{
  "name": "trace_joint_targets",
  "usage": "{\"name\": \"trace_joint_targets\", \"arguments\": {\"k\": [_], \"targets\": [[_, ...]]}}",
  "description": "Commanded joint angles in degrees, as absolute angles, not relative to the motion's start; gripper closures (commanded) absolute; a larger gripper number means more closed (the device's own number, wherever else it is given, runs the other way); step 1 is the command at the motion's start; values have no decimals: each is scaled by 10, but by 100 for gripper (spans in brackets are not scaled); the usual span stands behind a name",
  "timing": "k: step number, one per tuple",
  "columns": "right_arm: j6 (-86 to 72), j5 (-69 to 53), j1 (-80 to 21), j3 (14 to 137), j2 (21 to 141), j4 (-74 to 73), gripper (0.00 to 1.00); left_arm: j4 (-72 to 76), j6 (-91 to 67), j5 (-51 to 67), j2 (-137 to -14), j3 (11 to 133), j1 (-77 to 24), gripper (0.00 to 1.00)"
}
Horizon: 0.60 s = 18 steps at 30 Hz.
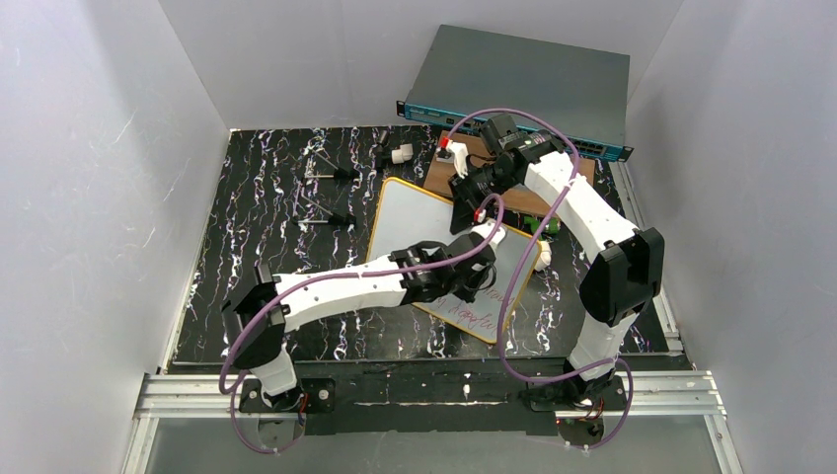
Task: Erase the whiteboard
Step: Erase the whiteboard at the center of the board.
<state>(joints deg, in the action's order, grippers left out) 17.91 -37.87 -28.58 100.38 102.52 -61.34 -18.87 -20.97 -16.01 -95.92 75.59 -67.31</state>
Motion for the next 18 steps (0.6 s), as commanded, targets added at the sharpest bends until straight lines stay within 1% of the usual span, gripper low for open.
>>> {"name": "trace_joint_targets", "arguments": {"k": [1, 6, 10, 13, 18], "targets": [[190, -391, -300, 995, 1023, -608, 99, -128, -187, -205, -899, 765, -638, 100], [190, -391, -300, 997, 1025, -610, 99, -103, -190, -166, -842, 705, -638, 100], [190, -390, -300, 1000, 1028, -611, 99, -105, -207, -122, -822, 669, -639, 100], [190, -389, -300, 1001, 1029, -611, 99, -104, -228, -92, -827, 643, -648, 100], [190, -388, -300, 1001, 1029, -612, 99, -105, -247, -87, -860, 634, -689, 100]]}}
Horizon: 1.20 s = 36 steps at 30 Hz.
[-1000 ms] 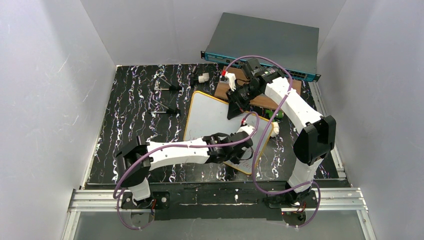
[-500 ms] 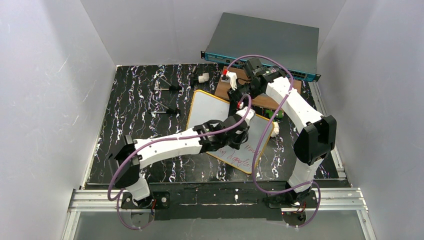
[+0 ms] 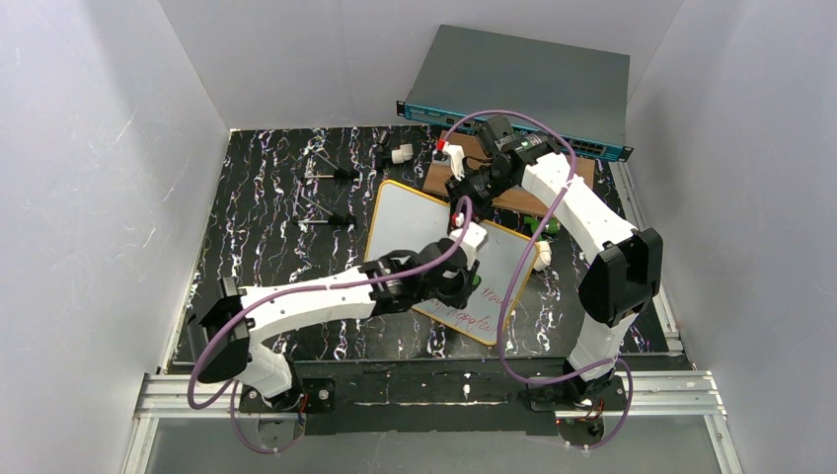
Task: Erase the whiteboard
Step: Erase the whiteboard at the center of the board.
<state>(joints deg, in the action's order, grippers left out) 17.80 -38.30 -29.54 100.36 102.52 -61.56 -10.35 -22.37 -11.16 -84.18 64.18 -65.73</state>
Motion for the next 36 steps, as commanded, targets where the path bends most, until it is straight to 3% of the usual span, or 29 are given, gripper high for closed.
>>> {"name": "trace_joint_targets", "arguments": {"k": [1, 23, 36], "targets": [[190, -389, -300, 1000, 1029, -611, 99, -106, -248, -91, -870, 636, -696, 100], [190, -389, -300, 998, 1023, -609, 99, -182, -236, -247, -996, 782, -712, 100], [190, -385, -300, 994, 1018, -608, 99, -162, -166, -212, -958, 846, -657, 100]]}}
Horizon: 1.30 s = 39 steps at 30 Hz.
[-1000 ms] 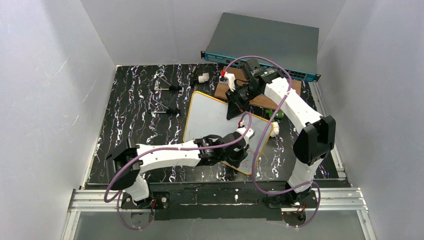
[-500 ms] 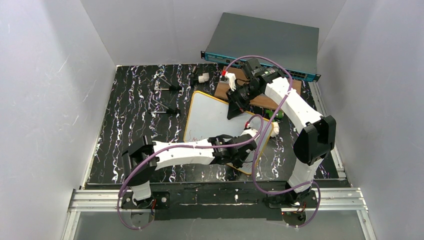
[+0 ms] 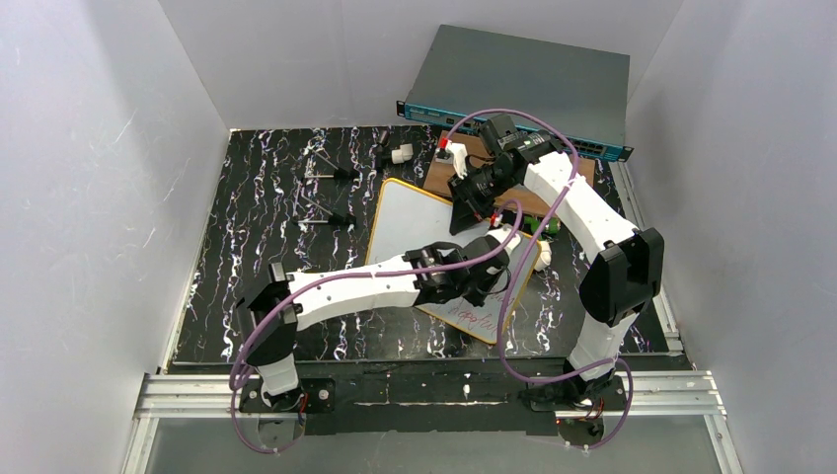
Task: Erase the whiteboard
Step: Erase the whiteboard at the center of the board.
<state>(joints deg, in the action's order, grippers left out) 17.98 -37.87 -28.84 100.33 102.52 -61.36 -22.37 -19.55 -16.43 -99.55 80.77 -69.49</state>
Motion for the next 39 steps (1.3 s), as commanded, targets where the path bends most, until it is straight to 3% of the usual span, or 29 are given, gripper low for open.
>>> {"name": "trace_joint_targets", "arguments": {"k": [1, 10, 17, 23, 28, 39], "targets": [[191, -385, -300, 993, 1018, -608, 99, -161, -165, -205, -953, 845, -657, 100], [191, -388, -300, 997, 1026, -608, 99, -133, -203, -100, -888, 756, -665, 100], [191, -384, -300, 997, 1029, -610, 99, -141, -232, -86, -922, 706, -707, 100], [191, -385, -300, 997, 1027, -610, 99, -213, -272, -137, -1020, 758, -727, 100], [191, -386, -300, 996, 1025, -609, 99, -220, -244, -217, -1026, 821, -712, 100], [191, -384, -300, 993, 1020, -608, 99, -189, -195, -218, -988, 857, -656, 100]]}}
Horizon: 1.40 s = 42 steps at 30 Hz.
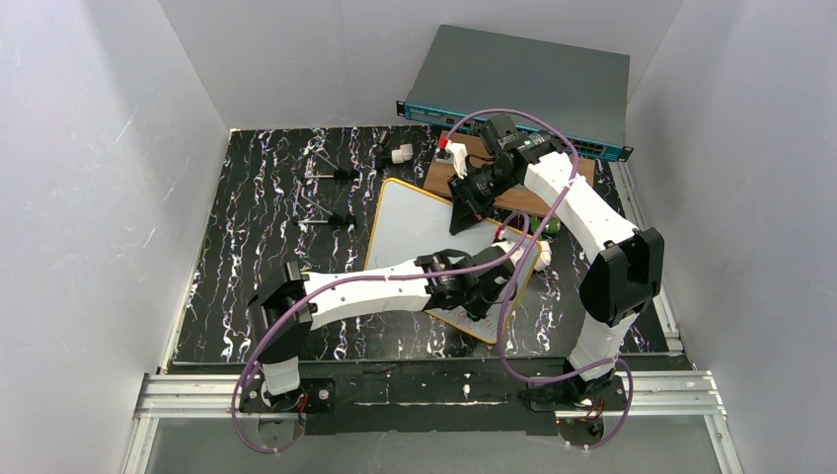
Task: Erase the whiteboard
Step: Erase the whiteboard at the center of the board.
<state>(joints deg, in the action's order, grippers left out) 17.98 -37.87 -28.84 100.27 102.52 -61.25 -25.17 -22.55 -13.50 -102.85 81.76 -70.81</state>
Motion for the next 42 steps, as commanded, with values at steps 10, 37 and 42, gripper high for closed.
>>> {"name": "trace_joint_targets", "arguments": {"k": [10, 37, 42], "targets": [[191, -384, -300, 992, 1023, -608, 99, -153, -216, -139, -911, 802, -646, 100], [134, -380, -311, 1031, 1060, -589, 99, -234, -276, -188, -995, 734, -744, 100], [134, -380, -312, 1024, 1055, -587, 99, -248, -274, -235, -1017, 768, -743, 100]]}}
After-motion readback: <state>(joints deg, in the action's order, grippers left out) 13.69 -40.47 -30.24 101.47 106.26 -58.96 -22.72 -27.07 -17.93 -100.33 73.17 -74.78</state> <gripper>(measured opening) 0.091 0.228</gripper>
